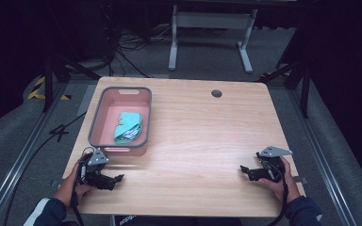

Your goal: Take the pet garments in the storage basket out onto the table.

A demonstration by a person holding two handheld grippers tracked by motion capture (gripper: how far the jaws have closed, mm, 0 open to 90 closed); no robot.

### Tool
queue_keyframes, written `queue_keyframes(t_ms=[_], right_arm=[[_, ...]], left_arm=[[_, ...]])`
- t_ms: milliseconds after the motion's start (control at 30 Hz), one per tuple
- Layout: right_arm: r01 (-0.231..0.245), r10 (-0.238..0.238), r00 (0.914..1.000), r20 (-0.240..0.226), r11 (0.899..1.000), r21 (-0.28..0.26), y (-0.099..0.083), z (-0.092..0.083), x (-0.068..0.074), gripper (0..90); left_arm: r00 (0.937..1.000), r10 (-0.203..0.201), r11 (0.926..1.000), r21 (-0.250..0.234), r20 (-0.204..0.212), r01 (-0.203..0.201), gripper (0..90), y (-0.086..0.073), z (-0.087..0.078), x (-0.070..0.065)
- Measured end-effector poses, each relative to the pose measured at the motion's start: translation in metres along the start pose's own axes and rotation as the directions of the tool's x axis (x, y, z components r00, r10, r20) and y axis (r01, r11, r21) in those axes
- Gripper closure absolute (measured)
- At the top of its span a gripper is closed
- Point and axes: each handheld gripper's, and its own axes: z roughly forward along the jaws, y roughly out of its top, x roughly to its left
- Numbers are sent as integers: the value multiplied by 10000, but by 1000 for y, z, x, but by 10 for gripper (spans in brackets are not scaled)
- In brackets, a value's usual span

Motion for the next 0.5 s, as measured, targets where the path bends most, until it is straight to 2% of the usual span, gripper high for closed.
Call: queue_keyframes(t_ms=[133,333,500], right_arm=[[-1,1,10000,4,10000,6,0,0,0,90],[-12,12,10000,29,10000,10,0,0,0,91],[-39,39,10000,62,10000,-3,0,0,1,91]], left_arm=[[9999,61,10000,20,114,-61,0,0,0,1],[9999,150,9999,-6,68,-150,2,-1,-1,1],[10000,73,10000,-17,57,-73,21,-3,-4,-1]])
